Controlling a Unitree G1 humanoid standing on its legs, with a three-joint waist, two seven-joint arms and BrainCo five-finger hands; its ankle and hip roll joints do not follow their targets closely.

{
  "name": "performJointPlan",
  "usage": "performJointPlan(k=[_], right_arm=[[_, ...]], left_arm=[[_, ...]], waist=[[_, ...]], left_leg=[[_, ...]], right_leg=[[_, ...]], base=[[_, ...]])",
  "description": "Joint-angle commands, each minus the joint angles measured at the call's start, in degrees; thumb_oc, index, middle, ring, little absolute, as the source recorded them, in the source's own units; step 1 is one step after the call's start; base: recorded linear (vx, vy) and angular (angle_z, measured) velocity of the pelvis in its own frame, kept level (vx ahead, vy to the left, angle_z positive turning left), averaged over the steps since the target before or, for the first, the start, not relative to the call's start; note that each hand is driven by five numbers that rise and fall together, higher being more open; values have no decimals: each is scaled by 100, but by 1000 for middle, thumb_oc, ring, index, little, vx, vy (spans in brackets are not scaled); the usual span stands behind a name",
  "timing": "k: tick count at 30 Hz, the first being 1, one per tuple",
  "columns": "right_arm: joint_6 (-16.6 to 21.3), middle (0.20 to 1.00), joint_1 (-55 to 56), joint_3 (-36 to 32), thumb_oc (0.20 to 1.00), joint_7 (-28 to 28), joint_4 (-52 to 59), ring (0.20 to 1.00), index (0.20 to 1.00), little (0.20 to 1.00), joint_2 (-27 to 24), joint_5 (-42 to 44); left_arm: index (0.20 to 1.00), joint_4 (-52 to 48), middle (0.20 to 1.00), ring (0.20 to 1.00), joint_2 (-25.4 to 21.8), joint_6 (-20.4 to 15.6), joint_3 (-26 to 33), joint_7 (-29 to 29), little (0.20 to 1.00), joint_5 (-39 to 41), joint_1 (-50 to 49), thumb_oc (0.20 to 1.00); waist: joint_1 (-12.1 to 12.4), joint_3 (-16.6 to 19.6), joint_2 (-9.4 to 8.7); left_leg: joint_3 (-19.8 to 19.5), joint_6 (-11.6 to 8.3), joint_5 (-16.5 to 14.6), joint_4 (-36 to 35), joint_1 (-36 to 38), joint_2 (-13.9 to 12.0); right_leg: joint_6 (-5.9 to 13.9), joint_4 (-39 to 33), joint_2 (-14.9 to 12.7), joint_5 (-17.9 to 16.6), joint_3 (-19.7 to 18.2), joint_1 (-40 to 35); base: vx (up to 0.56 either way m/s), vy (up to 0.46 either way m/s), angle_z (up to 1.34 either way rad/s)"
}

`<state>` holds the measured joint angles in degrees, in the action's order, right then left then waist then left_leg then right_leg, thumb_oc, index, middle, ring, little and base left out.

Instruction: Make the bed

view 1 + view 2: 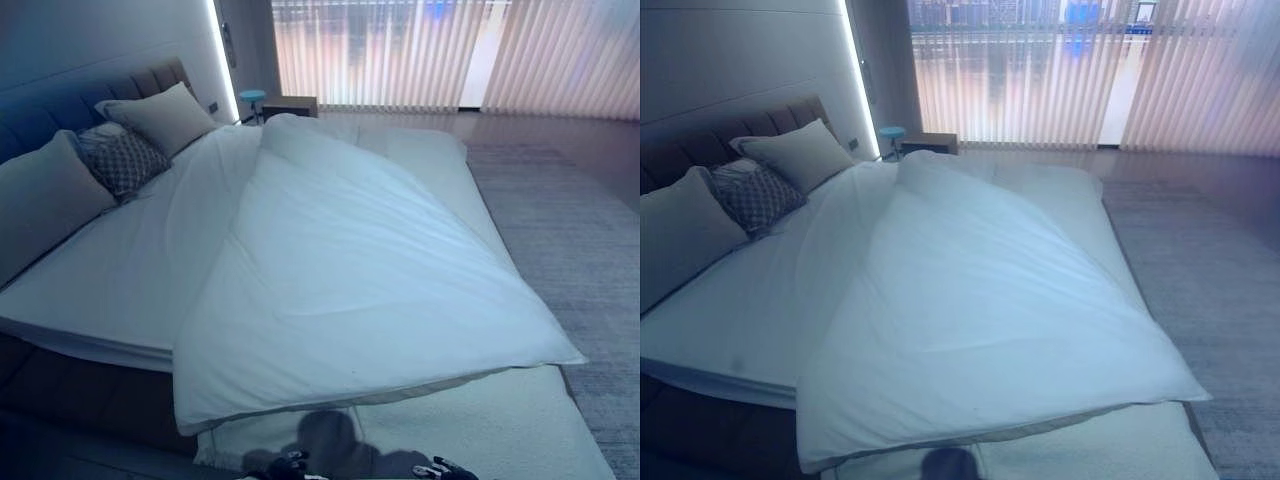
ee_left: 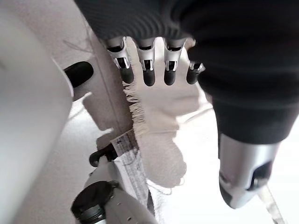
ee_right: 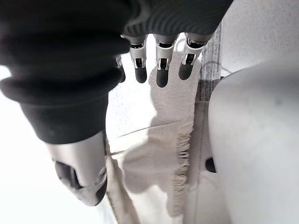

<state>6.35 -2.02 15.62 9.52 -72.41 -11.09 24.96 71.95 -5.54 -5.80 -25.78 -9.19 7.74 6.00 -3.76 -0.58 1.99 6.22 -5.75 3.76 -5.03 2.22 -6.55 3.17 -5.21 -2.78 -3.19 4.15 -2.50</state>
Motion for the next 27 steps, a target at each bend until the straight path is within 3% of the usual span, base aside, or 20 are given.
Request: performJointPlan(k=[1, 5, 8, 11, 14, 17, 18, 24, 27], right_arm=[[206, 1000, -133, 103, 1000, 65, -194, 1000, 1000, 1000, 266, 150], [241, 1000, -95, 75, 1000, 67, -72, 1000, 1000, 1000, 254, 266], [305, 1000, -65, 72, 1000, 39, 95, 1000, 1000, 1000, 241, 478], [335, 1000, -168, 159, 1000, -30, 338, 1000, 1000, 1000, 190, 710], [432, 1000, -351, 264, 1000, -132, 644, 1000, 1000, 1000, 128, 1066], [445, 1000, -377, 282, 1000, -180, 773, 1000, 1000, 1000, 109, 1199], [433, 1000, -420, 407, 1000, -222, 1072, 1000, 1000, 1000, 60, 1294], [461, 1000, -479, 372, 1000, -306, 1284, 1000, 1000, 1000, 17, 1495], [443, 1000, -520, 385, 1000, -335, 1494, 1000, 1000, 1000, -40, 1574]], left_arm=[[1000, 289, 1000, 1000, 132, -192, 29, -36, 1000, 73, 352, 1000], [1000, 200, 1000, 1000, 149, -200, 94, -16, 1000, 349, 394, 1000], [1000, 13, 1000, 1000, 187, -210, 211, 26, 1000, 1032, 484, 1000], [1000, -196, 1000, 1000, 227, -171, 307, 158, 1000, 1883, 811, 1000], [1000, -323, 1000, 1000, 315, -191, 396, 430, 1000, 2823, 1356, 1000], [1000, -375, 1000, 1000, 345, -187, 416, 486, 1000, 3050, 1507, 1000], [1000, -429, 1000, 1000, 396, -125, 498, 594, 1000, 3522, 1898, 1000], [1000, -399, 1000, 1000, 566, -99, 821, 731, 1000, 4237, 2192, 1000], [1000, -253, 1000, 1000, 637, 96, 1079, 714, 1000, 4669, 2419, 1000]], waist=[[-33, -6, -263], [-94, -63, -279], [-162, -186, -302], [-231, -525, -332], [-362, -955, -443], [-420, -1039, -471], [-528, -1242, -553], [-683, -1292, -600], [-830, -1301, -669]], left_leg=[[109, 341, -405, 3, 13, 275], [135, 339, -401, 3, 15, 270], [163, 332, -355, 3, -70, 250], [207, 315, -197, 15, -325, 203], [166, 262, -247, 747, -1113, 137], [147, 248, -325, 1151, -1461, 136], [98, 189, -472, 1904, -2160, 73], [101, 151, -734, 2738, -2996, -118], [90, 104, -908, 3173, -3411, -256]], right_leg=[[317, 21, -167, 242, -62, 92], [312, 21, -149, 250, -75, 89], [296, 139, -103, 253, -95, 239], [261, 697, -18, 388, -152, 790], [275, 1486, 45, 488, -128, 1595], [263, 1710, 35, 535, -113, 1837], [245, 2226, 39, 645, -52, 2333], [203, 2892, 43, 823, -65, 3147], [161, 3212, 110, 936, -80, 3527]], base=[[49, 14, 1], [27, 5, 0], [-41, -7, -3], [-198, -8, -15], [-242, -32, -17], [-176, -45, 0], [-151, -65, 3], [-85, -27, 3], [-67, -32, -20]])
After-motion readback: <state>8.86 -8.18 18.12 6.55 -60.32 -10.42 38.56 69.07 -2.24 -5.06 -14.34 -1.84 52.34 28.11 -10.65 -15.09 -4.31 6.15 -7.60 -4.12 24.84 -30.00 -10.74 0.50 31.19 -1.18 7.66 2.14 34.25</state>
